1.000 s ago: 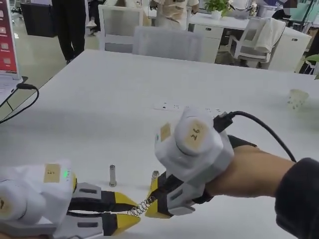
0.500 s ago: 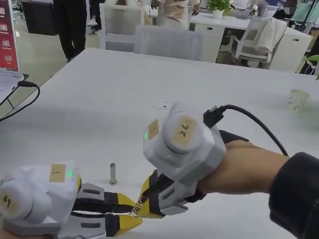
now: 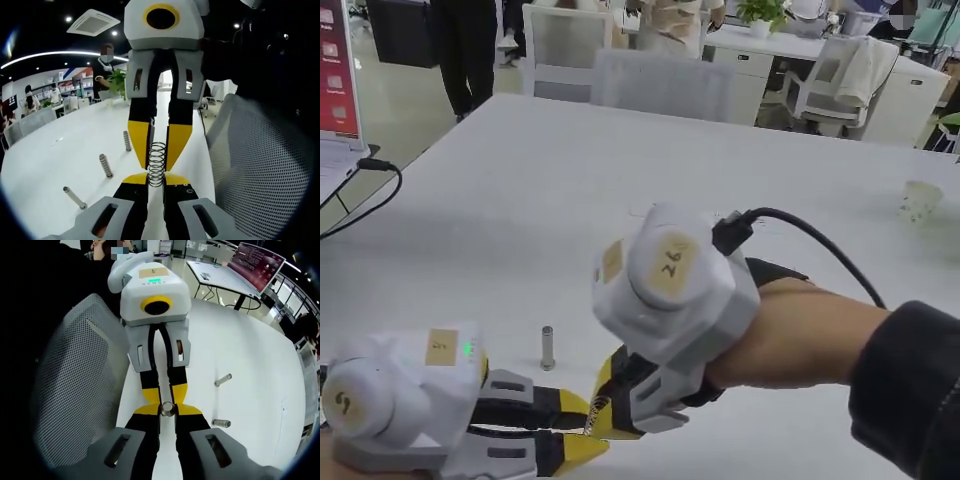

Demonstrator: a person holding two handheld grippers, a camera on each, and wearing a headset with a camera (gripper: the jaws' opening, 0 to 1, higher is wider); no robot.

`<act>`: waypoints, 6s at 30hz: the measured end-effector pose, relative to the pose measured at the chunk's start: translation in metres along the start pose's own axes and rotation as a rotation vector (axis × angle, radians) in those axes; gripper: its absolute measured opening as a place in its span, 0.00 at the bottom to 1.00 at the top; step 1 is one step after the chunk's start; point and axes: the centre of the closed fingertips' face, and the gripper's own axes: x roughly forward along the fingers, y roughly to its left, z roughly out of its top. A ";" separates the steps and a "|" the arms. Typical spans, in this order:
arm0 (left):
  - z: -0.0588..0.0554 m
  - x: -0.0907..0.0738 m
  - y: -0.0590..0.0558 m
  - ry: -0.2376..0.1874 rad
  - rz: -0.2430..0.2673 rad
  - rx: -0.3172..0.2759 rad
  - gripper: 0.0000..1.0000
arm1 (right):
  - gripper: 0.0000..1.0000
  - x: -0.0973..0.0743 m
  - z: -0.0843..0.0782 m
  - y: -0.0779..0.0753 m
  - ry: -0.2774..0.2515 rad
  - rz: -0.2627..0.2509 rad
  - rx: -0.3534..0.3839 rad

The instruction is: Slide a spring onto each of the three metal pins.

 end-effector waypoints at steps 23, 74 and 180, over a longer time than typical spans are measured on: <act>-0.005 -0.002 0.006 -0.008 0.026 -0.049 0.14 | 0.08 -0.001 0.001 -0.006 0.028 -0.002 -0.014; -0.041 -0.049 0.027 -0.071 0.262 -0.264 0.74 | 0.08 -0.014 0.011 -0.054 0.039 -0.079 -0.021; -0.072 -0.054 0.040 0.031 0.302 -0.154 0.74 | 0.10 0.087 0.006 -0.110 0.132 0.006 0.005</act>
